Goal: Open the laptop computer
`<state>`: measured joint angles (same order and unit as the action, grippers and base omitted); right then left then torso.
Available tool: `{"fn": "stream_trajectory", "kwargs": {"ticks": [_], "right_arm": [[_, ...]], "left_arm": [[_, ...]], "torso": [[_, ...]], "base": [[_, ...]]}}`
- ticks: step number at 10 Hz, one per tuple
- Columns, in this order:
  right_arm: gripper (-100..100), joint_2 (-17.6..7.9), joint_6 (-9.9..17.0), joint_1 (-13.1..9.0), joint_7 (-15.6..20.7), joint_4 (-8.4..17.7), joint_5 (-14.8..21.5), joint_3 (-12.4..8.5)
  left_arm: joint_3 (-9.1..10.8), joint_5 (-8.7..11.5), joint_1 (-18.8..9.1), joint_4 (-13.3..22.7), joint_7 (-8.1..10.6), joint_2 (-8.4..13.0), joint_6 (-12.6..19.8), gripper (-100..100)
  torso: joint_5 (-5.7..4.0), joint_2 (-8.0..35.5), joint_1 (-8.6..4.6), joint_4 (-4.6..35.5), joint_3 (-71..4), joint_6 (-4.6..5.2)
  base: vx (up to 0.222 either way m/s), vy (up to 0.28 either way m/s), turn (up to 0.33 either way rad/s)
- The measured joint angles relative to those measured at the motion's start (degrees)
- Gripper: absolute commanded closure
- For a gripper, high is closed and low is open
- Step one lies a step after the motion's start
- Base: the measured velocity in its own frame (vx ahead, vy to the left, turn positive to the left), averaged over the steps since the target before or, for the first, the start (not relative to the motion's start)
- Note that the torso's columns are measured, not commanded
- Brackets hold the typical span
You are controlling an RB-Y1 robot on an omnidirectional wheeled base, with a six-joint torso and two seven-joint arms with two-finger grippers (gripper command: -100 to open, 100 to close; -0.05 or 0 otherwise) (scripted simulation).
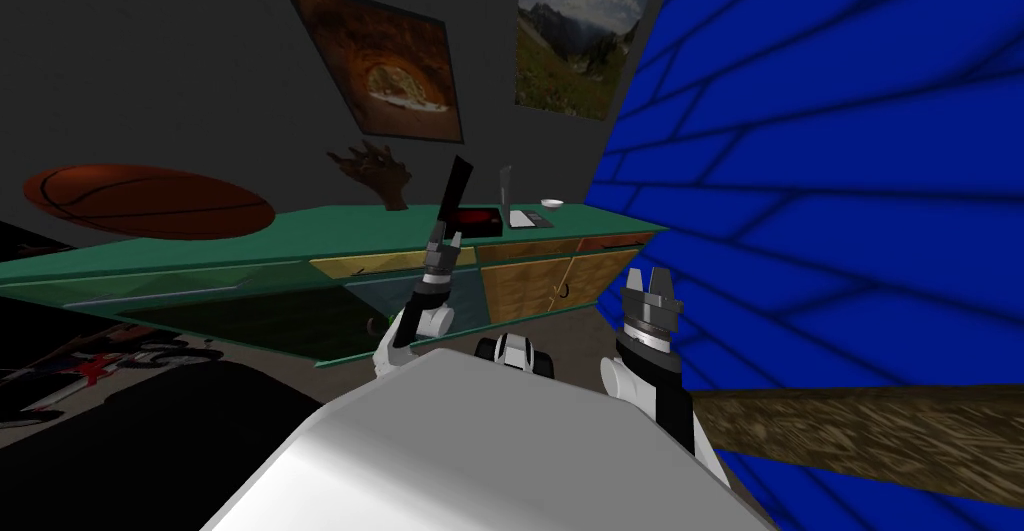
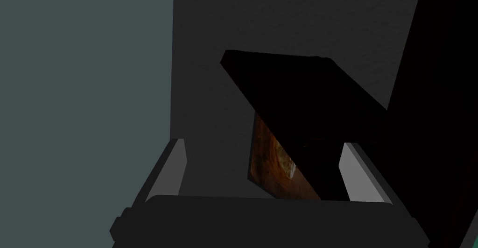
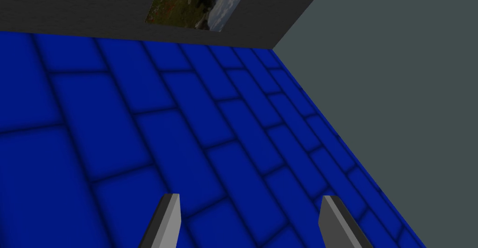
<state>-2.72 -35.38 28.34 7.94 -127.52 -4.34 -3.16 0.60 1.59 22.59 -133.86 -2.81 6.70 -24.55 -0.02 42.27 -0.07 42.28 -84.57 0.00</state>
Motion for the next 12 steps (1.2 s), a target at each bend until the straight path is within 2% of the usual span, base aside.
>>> {"fn": "stream_trajectory", "kwargs": {"ticks": [2, 6, 12], "right_arm": [[0, 0.00, 0.00, 0.00, 0.00, 0.00, 0.00, 0.00], [0, 0.00, 0.00, 0.00, 0.00, 0.00, 0.00, 0.00], [0, 0.00, 0.00, 0.00, 0.00, 0.00, 0.00, 0.00]], "left_arm": [[0.11, -1.05, -2.75, -0.29, 0.86, 1.46, 2.27, -100], [1.56, -2.76, -9.34, 0.78, 3.33, 3.84, 6.81, -100], [3.14, -5.08, -18.20, 1.79, 6.52, 5.23, 13.86, -100]], "torso": [[0.02, 0.03, 0.11, 0.01, 0.02, 0.00], [0.03, 0.04, 0.10, 0.02, 0.02, 0.00], [0.02, 0.05, 0.06, 0.02, 0.02, -0.01]], "base": [[0.002, -0.066, 0.034], [0.001, -0.062, 0.042], [-0.003, -0.064, 0.042]]}}
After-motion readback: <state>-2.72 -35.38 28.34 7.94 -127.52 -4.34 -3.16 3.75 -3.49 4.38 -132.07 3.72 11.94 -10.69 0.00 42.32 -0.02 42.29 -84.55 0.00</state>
